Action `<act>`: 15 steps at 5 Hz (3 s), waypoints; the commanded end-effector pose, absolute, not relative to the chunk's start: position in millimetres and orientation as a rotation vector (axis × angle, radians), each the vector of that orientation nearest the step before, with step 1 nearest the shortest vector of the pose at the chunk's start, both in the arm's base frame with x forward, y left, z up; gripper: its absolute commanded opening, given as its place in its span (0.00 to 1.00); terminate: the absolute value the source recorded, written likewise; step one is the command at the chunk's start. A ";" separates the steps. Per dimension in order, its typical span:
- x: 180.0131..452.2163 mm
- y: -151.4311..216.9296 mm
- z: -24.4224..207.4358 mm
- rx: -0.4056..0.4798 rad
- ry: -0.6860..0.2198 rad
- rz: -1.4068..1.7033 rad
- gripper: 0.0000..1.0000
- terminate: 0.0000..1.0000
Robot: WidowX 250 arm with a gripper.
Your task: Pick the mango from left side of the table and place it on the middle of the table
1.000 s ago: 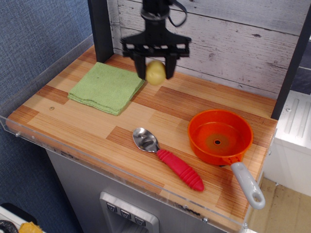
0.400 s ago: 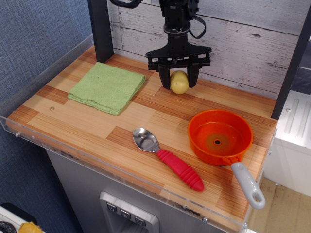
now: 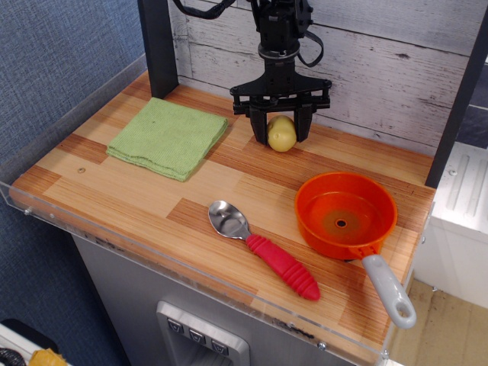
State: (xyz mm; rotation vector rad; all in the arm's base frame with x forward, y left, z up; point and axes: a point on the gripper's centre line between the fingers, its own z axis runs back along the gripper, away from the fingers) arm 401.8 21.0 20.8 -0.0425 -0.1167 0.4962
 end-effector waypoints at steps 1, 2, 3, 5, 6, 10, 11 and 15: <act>399.7 16.9 41.7 -0.038 -0.158 0.449 1.00 0.00; 400.4 17.7 51.4 -0.033 -0.176 0.450 1.00 0.00; 400.1 17.1 63.4 -0.013 -0.190 0.453 1.00 0.00; 392.7 19.6 92.6 0.010 -0.218 0.474 1.00 0.00; 389.9 17.2 108.4 0.003 -0.234 0.468 1.00 0.00; 300.3 -33.8 170.1 0.047 -0.219 0.252 1.00 0.00; 281.2 -54.5 180.1 0.046 -0.229 0.203 1.00 0.00; 259.8 -89.9 186.8 0.017 -0.224 0.047 1.00 1.00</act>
